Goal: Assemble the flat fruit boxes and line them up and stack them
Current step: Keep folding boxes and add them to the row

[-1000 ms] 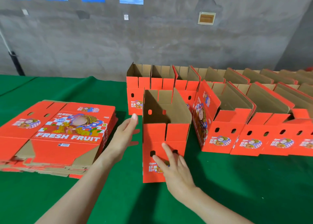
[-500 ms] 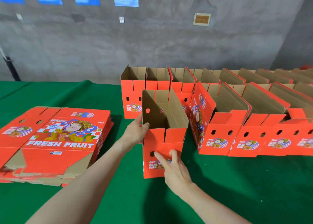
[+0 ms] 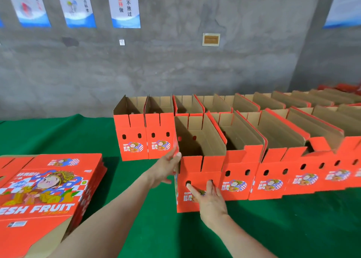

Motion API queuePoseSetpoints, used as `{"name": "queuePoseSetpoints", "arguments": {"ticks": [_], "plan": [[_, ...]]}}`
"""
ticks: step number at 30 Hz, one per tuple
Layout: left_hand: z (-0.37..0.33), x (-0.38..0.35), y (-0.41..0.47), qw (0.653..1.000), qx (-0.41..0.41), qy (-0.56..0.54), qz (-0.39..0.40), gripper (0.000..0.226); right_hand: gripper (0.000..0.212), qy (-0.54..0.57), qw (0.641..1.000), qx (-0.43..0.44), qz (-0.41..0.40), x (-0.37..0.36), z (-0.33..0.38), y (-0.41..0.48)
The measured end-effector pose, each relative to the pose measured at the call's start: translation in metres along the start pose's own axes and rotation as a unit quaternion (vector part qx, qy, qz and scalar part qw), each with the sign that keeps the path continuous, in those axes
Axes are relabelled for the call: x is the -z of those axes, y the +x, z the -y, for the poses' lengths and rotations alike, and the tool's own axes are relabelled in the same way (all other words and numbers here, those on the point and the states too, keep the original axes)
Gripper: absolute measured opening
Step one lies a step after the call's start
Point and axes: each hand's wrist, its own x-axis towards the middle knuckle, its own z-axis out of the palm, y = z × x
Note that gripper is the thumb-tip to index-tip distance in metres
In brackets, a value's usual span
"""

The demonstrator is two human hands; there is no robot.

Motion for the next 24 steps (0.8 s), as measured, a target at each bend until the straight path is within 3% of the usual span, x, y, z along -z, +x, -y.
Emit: {"name": "queuePoseSetpoints", "arguments": {"ticks": [2, 7, 15, 24], "plan": [[-0.009, -0.018, 0.013, 0.999, -0.018, 0.040, 0.011, 0.061, 0.090, -0.008, 1.000, -0.010, 0.013, 0.005, -0.012, 0.011], [-0.022, -0.040, 0.042, 0.995, -0.056, 0.029, -0.074, 0.057, 0.089, -0.028, 0.999, -0.008, 0.016, 0.005, -0.020, 0.029], [-0.031, -0.052, 0.059, 0.998, -0.047, 0.009, -0.050, 0.055, 0.084, -0.031, 0.999, -0.027, -0.009, -0.003, -0.039, 0.035], [-0.032, -0.045, 0.063, 0.999, -0.044, -0.008, -0.031, 0.058, 0.087, 0.018, 0.998, -0.044, 0.029, 0.013, -0.033, 0.023]]}}
